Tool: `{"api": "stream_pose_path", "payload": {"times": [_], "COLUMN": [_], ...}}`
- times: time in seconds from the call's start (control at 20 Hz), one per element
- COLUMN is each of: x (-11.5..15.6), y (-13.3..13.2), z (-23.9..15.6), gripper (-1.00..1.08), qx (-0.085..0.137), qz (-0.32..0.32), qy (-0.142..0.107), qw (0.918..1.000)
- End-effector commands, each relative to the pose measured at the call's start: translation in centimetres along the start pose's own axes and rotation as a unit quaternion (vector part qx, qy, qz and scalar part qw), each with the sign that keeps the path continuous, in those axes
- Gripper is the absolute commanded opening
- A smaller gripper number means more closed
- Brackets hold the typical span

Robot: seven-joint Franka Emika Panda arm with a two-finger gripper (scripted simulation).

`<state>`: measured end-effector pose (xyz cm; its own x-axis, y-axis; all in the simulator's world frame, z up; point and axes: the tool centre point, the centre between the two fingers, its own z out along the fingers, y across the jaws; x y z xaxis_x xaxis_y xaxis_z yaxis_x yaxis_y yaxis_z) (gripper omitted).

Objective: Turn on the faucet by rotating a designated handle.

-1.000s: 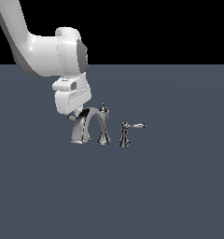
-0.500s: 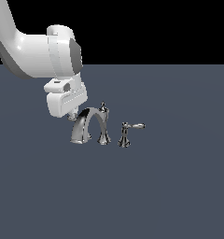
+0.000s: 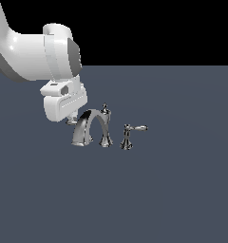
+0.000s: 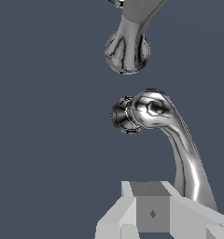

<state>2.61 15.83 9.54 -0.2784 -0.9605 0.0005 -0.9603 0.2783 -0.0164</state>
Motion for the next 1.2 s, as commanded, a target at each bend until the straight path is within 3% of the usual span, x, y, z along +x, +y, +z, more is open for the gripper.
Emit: {"api": "stream_pose_path", "payload": {"times": [0.0,0.6,0.7,1.15], "x": [0.2,1.0,0.9,3.9], "y": [1.1,4.9,4.4,5.9], "z": [0.0,-0.1,0.0,-0.1], "gripper": [-1.00,-1.00,-1.00,-1.00], "qx": [-0.004,-0.008,-0.006,-0.007], "qz": [-0.002,-0.006,-0.006,-0.006], "qy": [0.001,0.000,0.000,0.000], "qw": [1.0000,1.0000,1.0000,1.0000]}}
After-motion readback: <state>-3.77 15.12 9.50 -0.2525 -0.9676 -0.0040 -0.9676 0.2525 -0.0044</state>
